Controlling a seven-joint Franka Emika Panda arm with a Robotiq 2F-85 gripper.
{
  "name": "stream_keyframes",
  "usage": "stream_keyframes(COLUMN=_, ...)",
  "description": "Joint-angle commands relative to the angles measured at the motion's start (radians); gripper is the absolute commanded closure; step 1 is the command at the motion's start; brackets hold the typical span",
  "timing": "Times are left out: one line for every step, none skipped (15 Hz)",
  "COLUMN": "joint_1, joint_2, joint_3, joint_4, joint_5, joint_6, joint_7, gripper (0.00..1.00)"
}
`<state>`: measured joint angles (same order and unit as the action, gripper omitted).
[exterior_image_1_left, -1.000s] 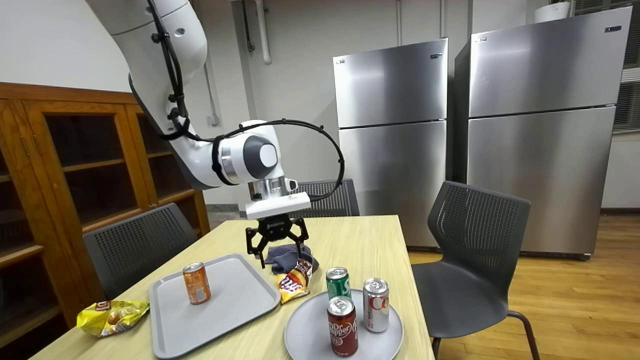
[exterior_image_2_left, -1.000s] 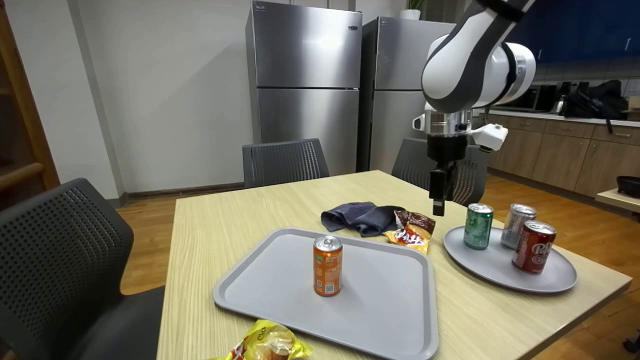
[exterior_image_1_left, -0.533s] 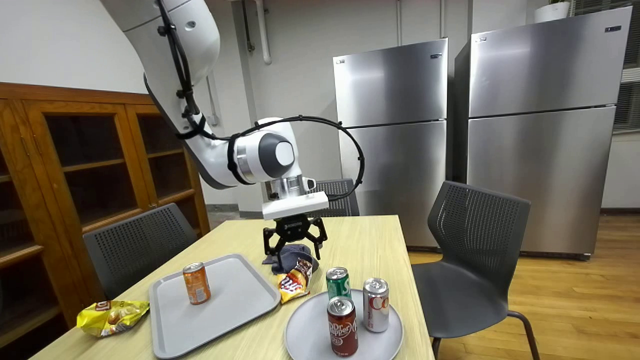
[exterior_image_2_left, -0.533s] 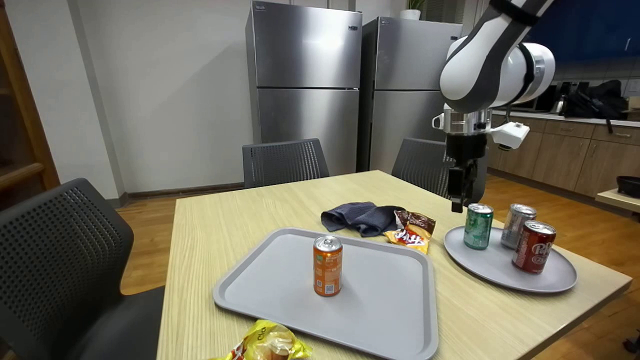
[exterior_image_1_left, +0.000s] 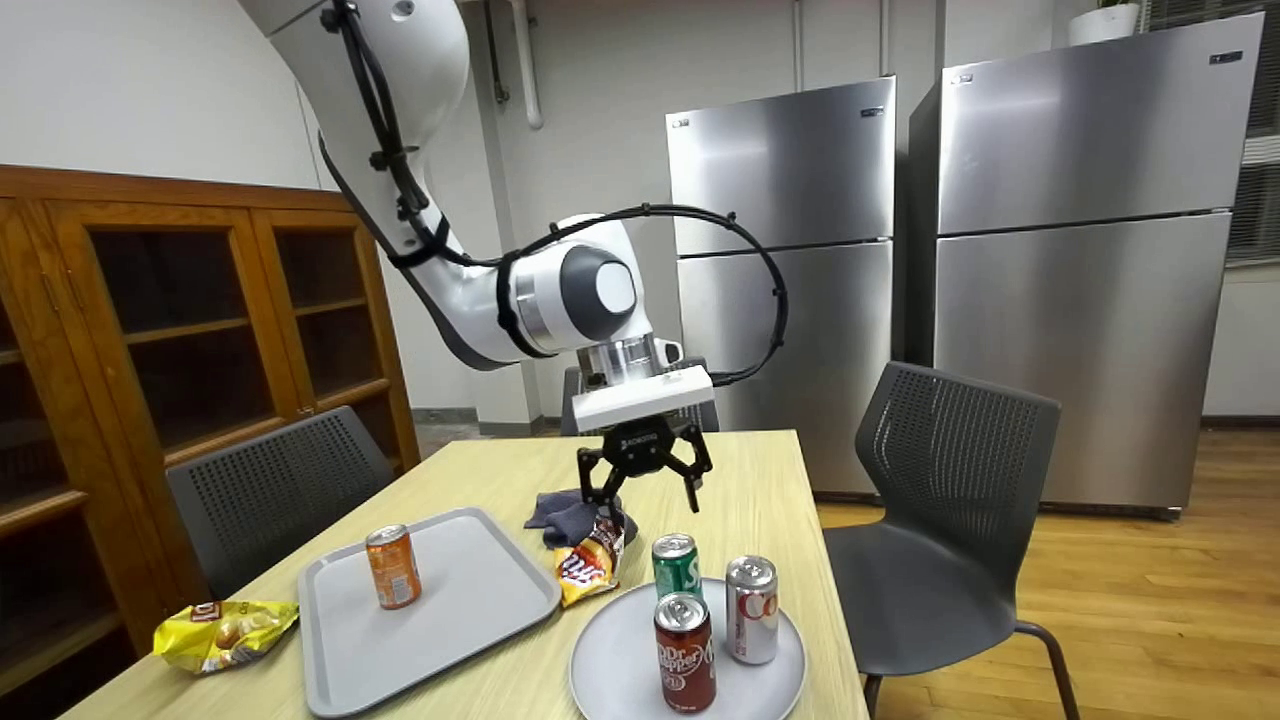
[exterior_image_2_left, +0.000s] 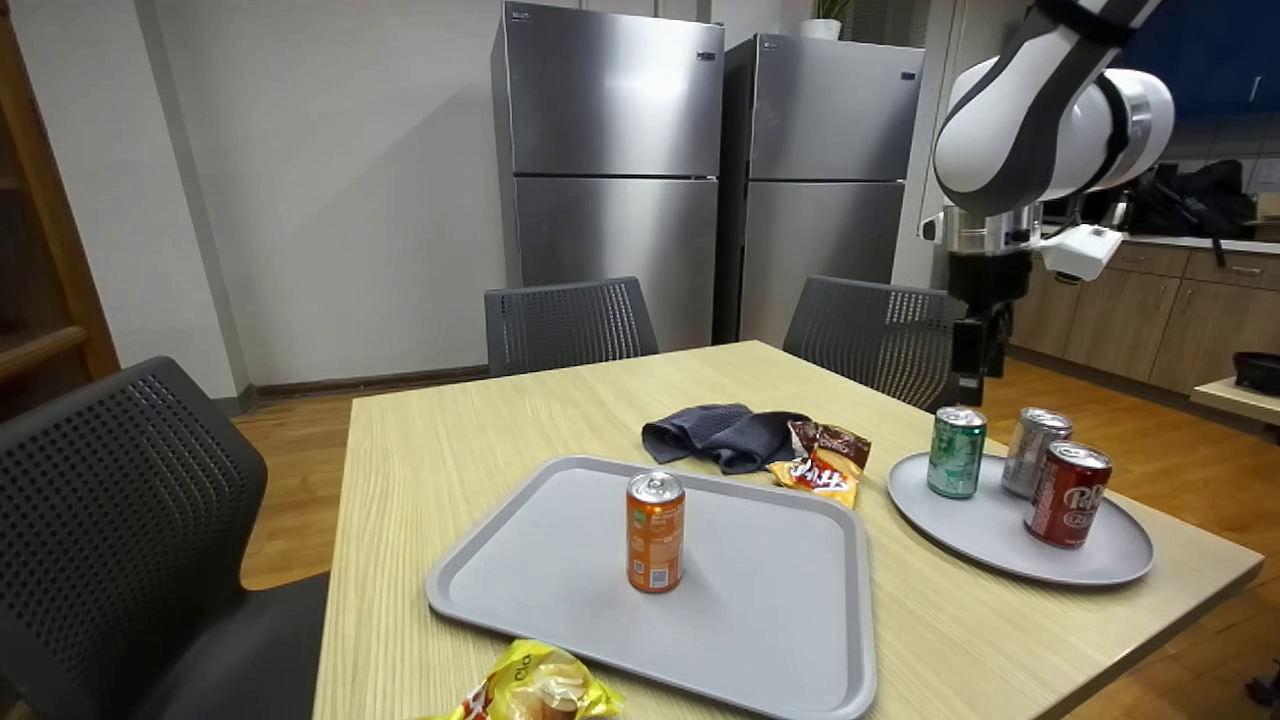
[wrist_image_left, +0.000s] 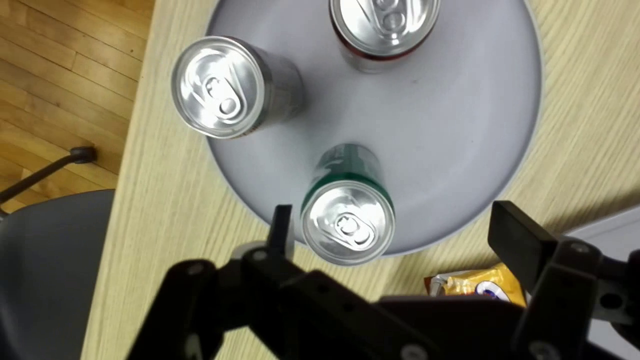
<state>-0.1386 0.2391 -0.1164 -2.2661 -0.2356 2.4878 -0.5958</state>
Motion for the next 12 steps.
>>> stream_keyframes(joint_1=-0.024, joint_2=0.001, joint_3=-0.003, joint_4=0.021, joint_5=-0.022, joint_6=-0.006, joint_7=-0.007, gripper=0.00)
stream_keyframes(joint_1=-0.021, joint_2=0.000, joint_3=0.004, joint_4=0.007, joint_5=-0.006, joint_6=-0.003, joint_7=0.002, gripper=0.00)
stream_keyframes(joint_1=-0.023, joint_2=0.000, joint_3=0.003, joint_4=0.007, joint_5=-0.006, joint_6=-0.003, joint_7=0.002, gripper=0.00)
stream_keyframes(joint_1=-0.023, joint_2=0.002, joint_3=0.003, joint_4=0.007, joint_5=-0.006, joint_6=-0.003, joint_7=0.002, gripper=0.00)
stream_keyframes(joint_1=-0.023, joint_2=0.003, joint_3=0.004, joint_4=0.007, joint_5=-0.006, joint_6=-0.003, joint_7=0.002, gripper=0.00)
stream_keyframes(joint_1=-0.023, joint_2=0.004, joint_3=0.004, joint_4=0.007, joint_5=-0.006, joint_6=-0.003, joint_7=0.002, gripper=0.00)
stream_keyframes(joint_1=-0.023, joint_2=0.005, joint_3=0.004, joint_4=0.007, joint_5=-0.006, joint_6=-0.003, joint_7=0.002, gripper=0.00)
stream_keyframes(joint_1=-0.023, joint_2=0.005, joint_3=0.004, joint_4=0.007, joint_5=-0.006, joint_6=-0.003, joint_7=0.002, gripper=0.00)
stream_keyframes(joint_1=-0.023, joint_2=0.005, joint_3=0.004, joint_4=0.007, joint_5=-0.006, joint_6=-0.003, joint_7=0.002, gripper=0.00)
stream_keyframes(joint_1=-0.023, joint_2=0.005, joint_3=0.004, joint_4=0.007, joint_5=-0.006, joint_6=-0.003, joint_7=0.002, gripper=0.00)
stream_keyframes(joint_1=-0.023, joint_2=0.005, joint_3=0.004, joint_4=0.007, joint_5=-0.006, joint_6=-0.003, joint_7=0.002, gripper=0.00)
stream_keyframes(joint_1=-0.023, joint_2=0.005, joint_3=0.004, joint_4=0.007, joint_5=-0.006, joint_6=-0.003, joint_7=0.002, gripper=0.00)
